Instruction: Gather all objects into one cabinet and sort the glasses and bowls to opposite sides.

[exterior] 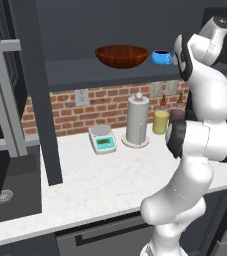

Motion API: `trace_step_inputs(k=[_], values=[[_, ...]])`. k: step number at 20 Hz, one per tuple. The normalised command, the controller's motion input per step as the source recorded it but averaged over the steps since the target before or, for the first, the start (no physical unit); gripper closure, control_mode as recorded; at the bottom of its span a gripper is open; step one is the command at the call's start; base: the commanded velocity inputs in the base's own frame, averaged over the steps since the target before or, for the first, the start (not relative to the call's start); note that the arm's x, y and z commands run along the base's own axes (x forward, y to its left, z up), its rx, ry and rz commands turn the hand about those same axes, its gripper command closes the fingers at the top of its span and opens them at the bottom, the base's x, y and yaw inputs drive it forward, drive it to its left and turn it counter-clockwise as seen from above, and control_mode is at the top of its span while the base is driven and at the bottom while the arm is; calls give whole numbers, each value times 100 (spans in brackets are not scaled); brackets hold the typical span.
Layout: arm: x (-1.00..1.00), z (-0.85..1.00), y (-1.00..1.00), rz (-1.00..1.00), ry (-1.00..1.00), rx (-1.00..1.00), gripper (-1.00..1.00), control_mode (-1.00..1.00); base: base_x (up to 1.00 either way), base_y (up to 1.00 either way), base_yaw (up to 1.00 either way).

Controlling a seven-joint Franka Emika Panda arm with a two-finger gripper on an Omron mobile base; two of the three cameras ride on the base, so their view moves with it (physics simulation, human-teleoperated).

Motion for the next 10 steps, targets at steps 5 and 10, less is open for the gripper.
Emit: trace_step_inputs(k=[5,10], values=[[-33,5,2,0,-13,0,-100,-100,0,0,0],[-46,1,8,0,-8,0,-100,-100,0,0,0]])
